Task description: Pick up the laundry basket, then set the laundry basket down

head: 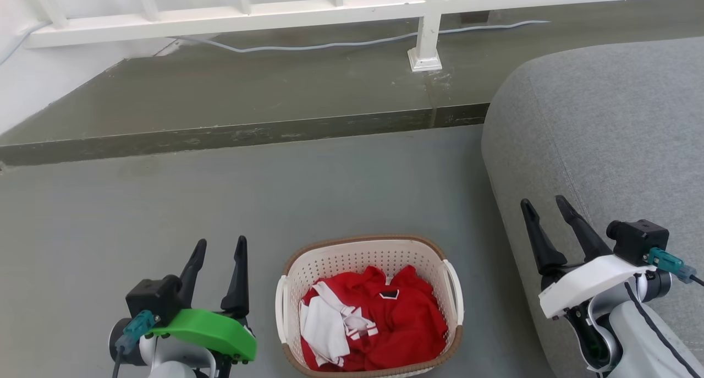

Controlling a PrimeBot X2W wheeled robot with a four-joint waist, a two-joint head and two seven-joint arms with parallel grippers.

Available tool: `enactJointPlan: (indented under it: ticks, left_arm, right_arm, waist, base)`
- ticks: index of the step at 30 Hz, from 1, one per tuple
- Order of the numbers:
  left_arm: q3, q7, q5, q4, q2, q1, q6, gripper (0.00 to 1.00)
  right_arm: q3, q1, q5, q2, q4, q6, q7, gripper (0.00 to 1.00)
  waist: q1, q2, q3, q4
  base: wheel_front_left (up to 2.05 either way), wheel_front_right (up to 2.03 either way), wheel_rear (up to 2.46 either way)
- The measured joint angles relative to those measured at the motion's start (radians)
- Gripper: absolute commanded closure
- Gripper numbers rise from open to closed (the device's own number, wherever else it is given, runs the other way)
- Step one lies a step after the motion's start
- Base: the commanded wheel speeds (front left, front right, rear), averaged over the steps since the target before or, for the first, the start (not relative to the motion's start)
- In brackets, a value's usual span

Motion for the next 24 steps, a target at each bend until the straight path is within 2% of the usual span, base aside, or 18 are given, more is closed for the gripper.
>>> enactJointPlan:
  ticks: [3,4,9,16,24]
  left_arm:
    - [0.007,0.0,0.003,0.0,-0.001,0.003,-0.002,0.0]
    - [0.007,0.0,0.002,0.0,-0.001,0.003,-0.01,1.0]
    - [-0.001,0.004,-0.003,0.045,-0.008,0.022,-0.009,1.0]
    - [0.009,0.014,-0.046,0.047,-0.008,0.027,-0.01,1.0]
    - [0.032,0.041,-0.162,0.042,-0.009,0.027,-0.01,1.0]
  right_arm:
    - [-0.007,0.0,-0.001,0.004,0.0,0.005,0.0,0.0]
    - [-0.008,0.0,-0.003,0.005,0.0,0.008,0.0,1.0]
    - [0.0,0.034,-0.001,0.03,0.042,0.008,0.002,1.0]
    - [-0.021,0.043,0.046,0.036,0.04,0.008,0.015,1.0]
    - [-0.048,0.043,0.155,0.05,0.033,0.008,0.043,1.0]
  waist:
    - [0.0,0.0,-0.001,-0.001]
    - [0.0,0.0,-0.002,-0.002]
    - [0.0,0.0,-0.002,-0.002]
    - [0.0,0.0,-0.004,0.002]
    - [0.0,0.0,-0.007,0.009]
  base:
    - [0.0,0.0,0.0]
    - [0.0,0.0,0.0]
    - [0.0,0.0,0.0]
    - [0.0,0.0,0.0]
    - [0.0,0.0,0.0]
